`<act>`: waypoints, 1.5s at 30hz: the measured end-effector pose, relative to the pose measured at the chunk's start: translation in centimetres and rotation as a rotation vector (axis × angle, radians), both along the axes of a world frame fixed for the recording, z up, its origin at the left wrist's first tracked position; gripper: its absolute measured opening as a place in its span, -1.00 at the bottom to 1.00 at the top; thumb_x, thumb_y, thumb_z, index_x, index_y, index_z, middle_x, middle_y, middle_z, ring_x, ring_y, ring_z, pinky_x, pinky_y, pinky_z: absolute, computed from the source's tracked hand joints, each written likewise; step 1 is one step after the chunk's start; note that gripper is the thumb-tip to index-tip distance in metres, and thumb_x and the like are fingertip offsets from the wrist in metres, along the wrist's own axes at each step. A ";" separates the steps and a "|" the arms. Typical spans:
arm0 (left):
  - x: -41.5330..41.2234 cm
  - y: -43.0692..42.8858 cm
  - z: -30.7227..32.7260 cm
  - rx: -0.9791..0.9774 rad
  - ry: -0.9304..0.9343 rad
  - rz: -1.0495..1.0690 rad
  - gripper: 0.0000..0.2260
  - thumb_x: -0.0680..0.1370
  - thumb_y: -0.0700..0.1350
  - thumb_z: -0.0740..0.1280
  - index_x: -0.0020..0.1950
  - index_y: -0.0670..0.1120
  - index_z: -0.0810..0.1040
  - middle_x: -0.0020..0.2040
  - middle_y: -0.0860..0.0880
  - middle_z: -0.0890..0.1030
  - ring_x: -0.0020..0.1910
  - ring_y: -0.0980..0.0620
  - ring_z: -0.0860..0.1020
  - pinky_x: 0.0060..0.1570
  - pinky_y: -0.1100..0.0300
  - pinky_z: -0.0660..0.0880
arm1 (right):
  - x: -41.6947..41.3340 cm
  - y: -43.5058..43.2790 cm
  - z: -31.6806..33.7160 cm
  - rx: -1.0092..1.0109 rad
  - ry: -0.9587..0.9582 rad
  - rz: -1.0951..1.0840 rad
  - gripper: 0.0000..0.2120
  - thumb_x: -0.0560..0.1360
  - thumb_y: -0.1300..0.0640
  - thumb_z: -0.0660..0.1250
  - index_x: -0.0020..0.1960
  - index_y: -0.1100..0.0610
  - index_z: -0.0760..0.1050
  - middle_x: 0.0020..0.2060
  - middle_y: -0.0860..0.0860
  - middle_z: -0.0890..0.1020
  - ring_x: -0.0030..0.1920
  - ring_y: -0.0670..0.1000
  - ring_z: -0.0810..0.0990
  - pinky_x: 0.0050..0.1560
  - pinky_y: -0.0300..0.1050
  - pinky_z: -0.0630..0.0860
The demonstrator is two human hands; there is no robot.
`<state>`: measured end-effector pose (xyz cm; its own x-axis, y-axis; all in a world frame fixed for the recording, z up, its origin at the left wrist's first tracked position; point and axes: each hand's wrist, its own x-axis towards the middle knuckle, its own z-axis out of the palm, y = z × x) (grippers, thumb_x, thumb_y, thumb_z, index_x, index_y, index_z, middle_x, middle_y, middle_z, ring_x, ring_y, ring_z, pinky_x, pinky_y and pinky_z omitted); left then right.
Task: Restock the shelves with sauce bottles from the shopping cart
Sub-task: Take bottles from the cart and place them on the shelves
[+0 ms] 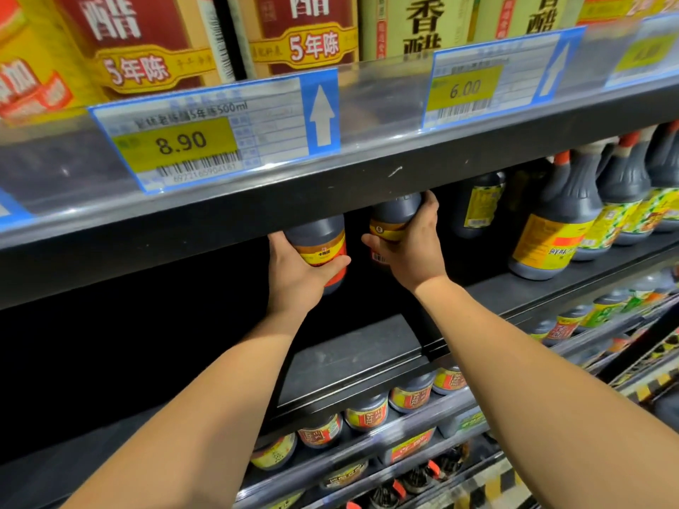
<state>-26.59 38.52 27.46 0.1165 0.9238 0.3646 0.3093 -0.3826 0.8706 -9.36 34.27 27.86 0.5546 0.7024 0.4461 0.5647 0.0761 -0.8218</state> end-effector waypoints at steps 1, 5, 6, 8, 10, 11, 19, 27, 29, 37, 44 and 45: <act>0.1 0.2 0.0 -0.002 0.004 0.007 -0.05 0.22 -0.08 0.67 0.44 0.05 0.15 0.37 0.00 0.44 0.33 0.00 0.45 0.26 0.18 0.36 | 0.0 0.0 0.0 -0.007 -0.004 0.000 0.06 0.29 0.14 0.62 0.53 0.32 0.00 0.45 0.23 0.24 0.45 0.18 0.30 0.44 0.06 0.28; 0.4 0.7 0.1 -0.016 0.028 0.032 -0.05 0.21 -0.06 0.68 0.45 -0.03 0.18 0.38 -0.07 0.45 0.34 -0.06 0.46 0.34 0.06 0.39 | -0.1 0.1 0.2 -0.027 -0.020 -0.011 0.06 0.30 0.11 0.62 0.53 0.32 -0.01 0.45 0.23 0.24 0.46 0.19 0.29 0.44 0.07 0.27; 0.5 0.8 0.1 -0.012 0.031 0.034 -0.04 0.21 -0.06 0.68 0.45 -0.05 0.19 0.38 -0.08 0.46 0.34 -0.07 0.46 0.35 0.04 0.39 | -0.1 0.1 0.2 -0.031 -0.027 -0.015 0.06 0.30 0.10 0.61 0.53 0.32 -0.01 0.45 0.23 0.23 0.45 0.19 0.29 0.44 0.07 0.28; 0.5 1.0 0.1 -0.008 0.037 0.025 -0.04 0.22 -0.06 0.67 0.46 -0.06 0.17 0.39 -0.10 0.45 0.35 -0.08 0.45 0.37 -0.01 0.38 | -0.3 0.0 0.3 -0.057 -0.036 -0.021 0.07 0.31 0.07 0.61 0.54 0.29 -0.02 0.46 0.21 0.23 0.43 0.20 0.33 0.41 0.06 0.32; 0.6 1.2 0.0 -0.016 0.057 0.016 -0.04 0.23 -0.05 0.67 0.47 -0.07 0.15 0.40 -0.12 0.43 0.36 -0.10 0.44 0.38 -0.03 0.37 | -0.2 -0.1 0.4 -0.105 -0.038 -0.017 0.07 0.33 0.01 0.59 0.55 0.24 -0.04 0.48 0.17 0.22 0.40 0.19 0.38 0.37 0.09 0.36; 0.7 1.3 0.0 -0.021 0.070 0.011 -0.03 0.24 -0.04 0.66 0.47 -0.08 0.15 0.40 -0.13 0.41 0.37 -0.12 0.43 0.39 -0.03 0.36 | -0.1 -0.2 0.5 -0.137 -0.047 -0.013 0.07 0.34 -0.02 0.58 0.55 0.23 -0.06 0.49 0.16 0.21 0.40 0.19 0.39 0.36 0.11 0.38; 1.5 1.7 -0.3 -0.015 0.121 -0.050 -0.01 0.26 -0.09 0.65 0.50 -0.11 0.09 0.43 -0.17 0.35 0.39 -0.15 0.40 0.36 0.06 0.34 | 1.1 -1.1 2.0 -0.359 0.007 0.106 0.17 0.32 0.04 0.58 0.57 0.09 -0.23 0.51 0.11 0.22 0.44 0.13 0.36 0.41 0.12 0.32; 2.1 1.8 -0.5 -0.048 0.104 -0.117 -0.08 0.32 -0.16 0.61 0.51 -0.08 0.10 0.43 -0.17 0.36 0.38 -0.17 0.41 0.30 0.10 0.33 | 0.3 -2.4 1.1 -0.338 0.000 -0.015 0.14 0.37 -0.01 0.55 0.59 0.07 -0.25 0.50 0.12 0.30 0.40 0.12 0.42 0.37 0.05 0.37; 1.8 1.5 -0.2 -0.060 0.093 -0.142 -0.06 0.32 -0.16 0.61 0.52 -0.06 0.08 0.45 -0.15 0.35 0.39 -0.16 0.41 0.34 0.06 0.35 | 0.2 -2.9 0.8 -0.333 0.001 -0.030 0.13 0.38 -0.03 0.54 0.59 0.09 -0.23 0.49 0.13 0.30 0.41 0.13 0.40 0.37 0.05 0.37; -0.5 -4.0 1.3 0.098 -0.049 -0.111 -0.13 0.30 -0.04 0.61 0.42 0.08 0.13 0.42 -0.08 0.23 0.27 0.10 0.34 0.29 -0.10 0.45 | -0.5 -8.8 1.0 -0.206 -0.112 -0.161 -0.13 0.43 -0.04 0.46 0.56 0.10 0.05 0.40 0.06 0.42 0.32 0.04 0.48 0.26 0.09 0.48; 2.1 -10.0 1.0 0.133 -0.095 -0.420 -0.13 0.35 0.10 0.56 0.49 0.20 0.08 0.32 0.11 0.36 0.31 0.18 0.38 0.18 0.35 0.31 | 0.3 -16.9 2.0 -0.072 -0.126 -0.318 -0.34 0.50 -0.02 0.40 0.50 0.05 0.18 0.25 -0.09 0.45 0.13 -0.13 0.51 -0.03 -0.12 0.58; 2.9 -10.8 0.8 0.132 -0.095 -0.460 -0.14 0.35 0.14 0.54 0.48 0.20 0.09 0.30 0.13 0.36 0.31 0.17 0.39 0.18 0.31 0.31 | 0.6 -18.4 1.8 -0.058 -0.114 -0.343 -0.37 0.50 -0.01 0.39 0.48 0.04 0.21 0.22 -0.09 0.46 0.11 -0.14 0.52 -0.06 -0.12 0.58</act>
